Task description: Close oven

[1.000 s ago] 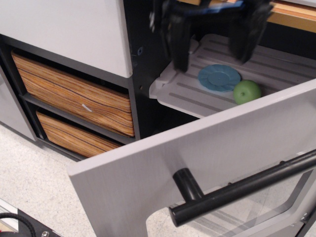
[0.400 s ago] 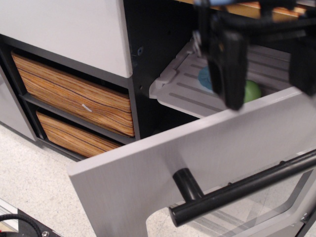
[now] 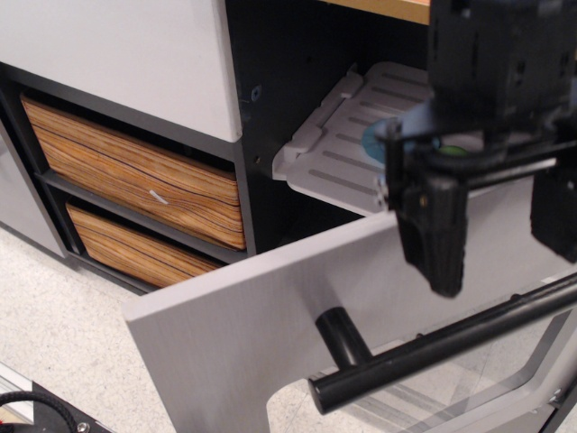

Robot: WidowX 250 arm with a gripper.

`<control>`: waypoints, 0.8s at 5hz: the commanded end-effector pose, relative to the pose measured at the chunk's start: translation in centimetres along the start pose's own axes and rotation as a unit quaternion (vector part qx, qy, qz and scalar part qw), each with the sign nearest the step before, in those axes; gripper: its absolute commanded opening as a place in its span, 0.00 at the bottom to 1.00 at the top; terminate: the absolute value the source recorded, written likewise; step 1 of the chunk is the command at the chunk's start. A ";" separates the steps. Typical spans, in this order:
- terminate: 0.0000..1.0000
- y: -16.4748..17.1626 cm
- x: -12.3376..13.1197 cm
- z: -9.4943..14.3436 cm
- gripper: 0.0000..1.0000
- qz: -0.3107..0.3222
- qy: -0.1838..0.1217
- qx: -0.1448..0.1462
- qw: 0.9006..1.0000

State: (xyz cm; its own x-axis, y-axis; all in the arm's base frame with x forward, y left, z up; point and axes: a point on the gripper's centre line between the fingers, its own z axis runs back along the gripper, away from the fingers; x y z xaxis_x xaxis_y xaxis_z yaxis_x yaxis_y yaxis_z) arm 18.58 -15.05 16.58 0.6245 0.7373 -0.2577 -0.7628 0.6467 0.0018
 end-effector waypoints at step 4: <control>0.00 -0.1 1.8 -1.1 1.00 -0.112 -0.047 -0.004 0.993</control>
State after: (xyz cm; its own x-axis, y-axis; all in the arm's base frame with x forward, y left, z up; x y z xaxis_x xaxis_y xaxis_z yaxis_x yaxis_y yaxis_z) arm 18.85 -14.13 13.56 0.7871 0.5932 -0.1689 -0.6046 0.7963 -0.0210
